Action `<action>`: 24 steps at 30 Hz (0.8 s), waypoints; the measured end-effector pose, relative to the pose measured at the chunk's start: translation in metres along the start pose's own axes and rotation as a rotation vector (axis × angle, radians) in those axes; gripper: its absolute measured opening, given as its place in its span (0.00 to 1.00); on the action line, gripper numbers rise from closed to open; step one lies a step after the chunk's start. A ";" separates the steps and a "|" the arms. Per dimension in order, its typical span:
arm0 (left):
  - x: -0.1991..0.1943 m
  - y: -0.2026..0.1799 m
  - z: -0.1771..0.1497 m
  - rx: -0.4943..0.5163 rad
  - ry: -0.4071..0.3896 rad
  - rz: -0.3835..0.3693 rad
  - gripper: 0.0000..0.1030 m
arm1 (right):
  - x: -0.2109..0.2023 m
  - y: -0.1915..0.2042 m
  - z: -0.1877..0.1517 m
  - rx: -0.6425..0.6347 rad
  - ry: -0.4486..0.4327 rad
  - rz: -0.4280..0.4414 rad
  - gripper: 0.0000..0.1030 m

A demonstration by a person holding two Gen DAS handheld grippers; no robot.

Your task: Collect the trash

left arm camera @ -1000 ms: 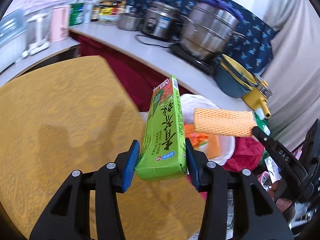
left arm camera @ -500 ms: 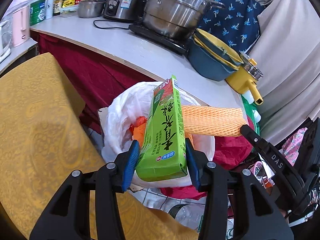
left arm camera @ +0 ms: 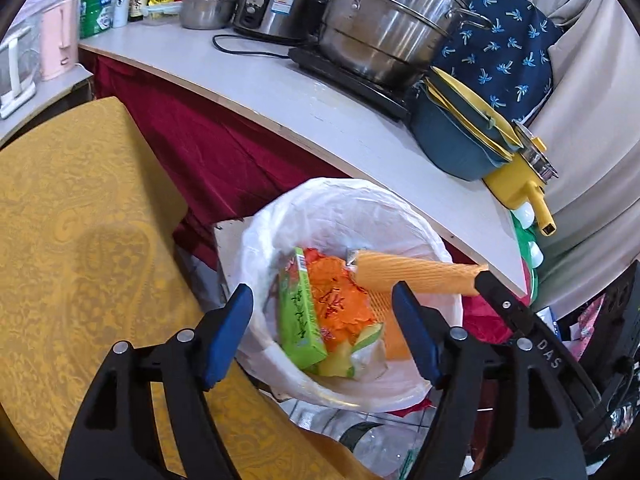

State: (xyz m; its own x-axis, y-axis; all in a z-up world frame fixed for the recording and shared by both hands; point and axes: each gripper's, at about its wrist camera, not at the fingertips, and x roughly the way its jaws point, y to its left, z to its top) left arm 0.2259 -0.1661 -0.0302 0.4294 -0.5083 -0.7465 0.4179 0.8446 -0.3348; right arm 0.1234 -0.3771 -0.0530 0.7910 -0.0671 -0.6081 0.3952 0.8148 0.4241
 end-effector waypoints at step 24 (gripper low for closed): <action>-0.082 -0.017 -0.036 0.103 -0.139 0.116 0.85 | -0.085 0.032 -0.019 -0.077 -0.079 -0.001 0.51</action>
State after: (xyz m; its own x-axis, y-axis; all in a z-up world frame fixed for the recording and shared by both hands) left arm 0.1546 -0.1322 0.0157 0.5831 -0.4328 -0.6875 0.4353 0.8810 -0.1853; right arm 0.0603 -0.3344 -0.0001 0.8262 -0.1110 -0.5524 0.3616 0.8563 0.3688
